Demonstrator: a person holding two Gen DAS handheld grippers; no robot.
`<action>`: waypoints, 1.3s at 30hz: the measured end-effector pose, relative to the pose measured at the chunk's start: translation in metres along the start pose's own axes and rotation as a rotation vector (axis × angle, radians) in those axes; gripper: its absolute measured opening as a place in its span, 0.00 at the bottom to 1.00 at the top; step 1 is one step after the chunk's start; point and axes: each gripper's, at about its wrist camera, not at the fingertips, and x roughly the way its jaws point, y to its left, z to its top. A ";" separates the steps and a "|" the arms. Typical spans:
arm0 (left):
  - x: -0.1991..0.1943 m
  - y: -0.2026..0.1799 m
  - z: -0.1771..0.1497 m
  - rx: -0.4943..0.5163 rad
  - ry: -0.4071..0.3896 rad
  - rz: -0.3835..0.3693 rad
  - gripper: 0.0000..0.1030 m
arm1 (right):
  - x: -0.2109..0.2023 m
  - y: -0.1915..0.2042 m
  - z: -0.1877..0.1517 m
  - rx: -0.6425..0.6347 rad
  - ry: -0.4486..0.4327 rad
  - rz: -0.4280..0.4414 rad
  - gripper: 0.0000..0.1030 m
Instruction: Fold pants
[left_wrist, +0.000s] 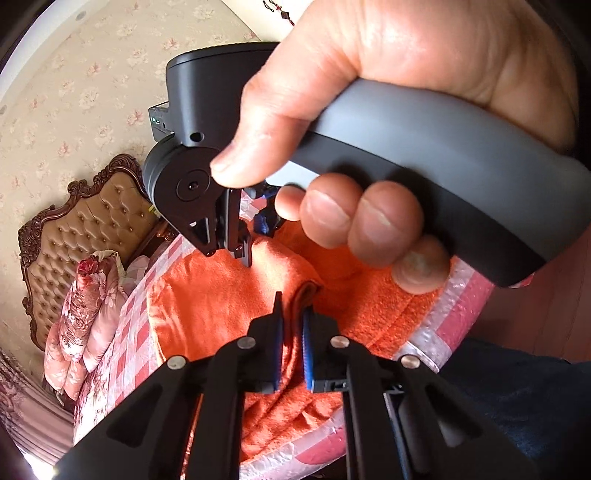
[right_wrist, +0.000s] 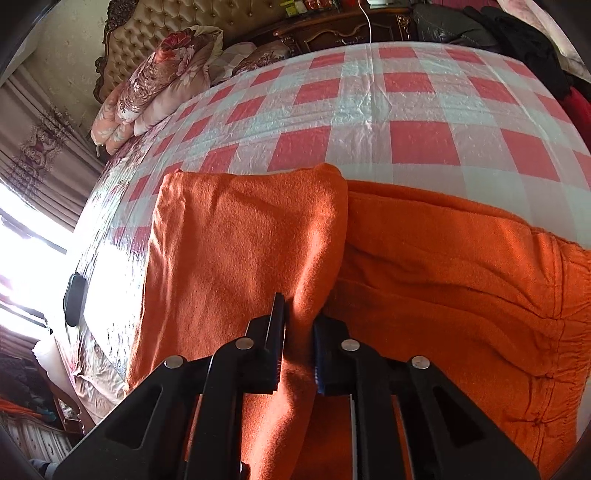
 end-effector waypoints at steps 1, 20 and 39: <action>-0.001 0.000 0.001 0.000 -0.003 0.003 0.08 | -0.002 0.001 0.001 0.001 -0.011 0.004 0.07; -0.035 -0.047 0.099 0.109 -0.236 -0.107 0.08 | -0.109 -0.076 0.006 0.035 -0.165 -0.076 0.06; -0.016 -0.095 0.117 0.144 -0.244 -0.178 0.08 | -0.108 -0.122 -0.020 0.014 -0.143 -0.145 0.06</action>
